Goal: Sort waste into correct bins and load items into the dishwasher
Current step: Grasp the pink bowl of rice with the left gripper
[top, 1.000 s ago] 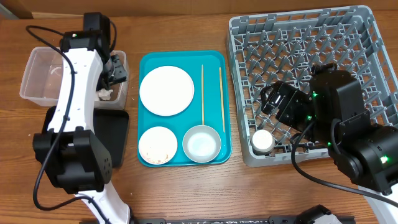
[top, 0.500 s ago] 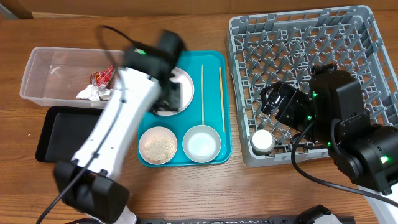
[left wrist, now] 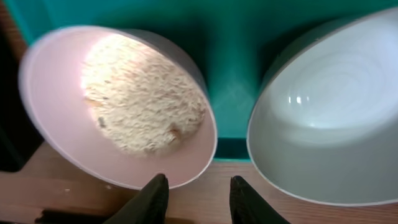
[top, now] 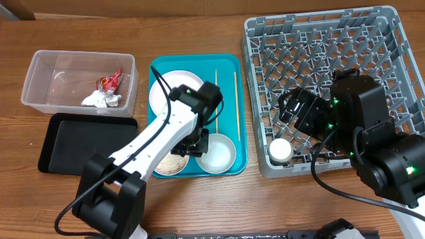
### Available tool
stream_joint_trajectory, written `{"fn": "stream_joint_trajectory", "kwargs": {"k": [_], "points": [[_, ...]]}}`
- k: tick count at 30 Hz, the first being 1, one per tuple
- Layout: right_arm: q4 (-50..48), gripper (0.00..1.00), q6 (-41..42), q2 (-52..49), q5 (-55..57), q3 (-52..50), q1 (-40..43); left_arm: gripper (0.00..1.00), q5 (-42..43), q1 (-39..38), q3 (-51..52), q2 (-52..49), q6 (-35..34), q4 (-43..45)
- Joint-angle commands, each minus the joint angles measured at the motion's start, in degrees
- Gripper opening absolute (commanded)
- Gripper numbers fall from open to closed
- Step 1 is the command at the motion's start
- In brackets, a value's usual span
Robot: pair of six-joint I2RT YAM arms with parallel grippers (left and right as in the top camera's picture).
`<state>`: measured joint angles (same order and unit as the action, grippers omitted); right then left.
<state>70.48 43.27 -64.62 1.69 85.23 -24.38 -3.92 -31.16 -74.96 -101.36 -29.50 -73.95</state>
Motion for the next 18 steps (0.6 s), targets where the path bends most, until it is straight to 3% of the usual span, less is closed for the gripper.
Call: {"fn": "stream_joint_trajectory", "kwargs": {"k": [1,10,16,18], "points": [[-0.1,1.00,-0.2,0.5,-0.1,0.3,0.0,0.35,3.2,-1.2,4.9,0.2,1.2,2.8],[-0.1,1.00,-0.2,0.3,-0.1,0.3,0.0,0.35,0.7,-1.1,9.8,0.2,1.2,9.1],[-0.1,1.00,-0.2,0.3,-0.1,0.3,0.0,0.24,-1.9,-1.0,14.1,0.2,1.2,15.3],[-0.1,1.00,-0.2,0.3,-0.1,0.3,0.0,0.09,-2.2,-0.7,15.0,0.2,1.2,16.0]]}}
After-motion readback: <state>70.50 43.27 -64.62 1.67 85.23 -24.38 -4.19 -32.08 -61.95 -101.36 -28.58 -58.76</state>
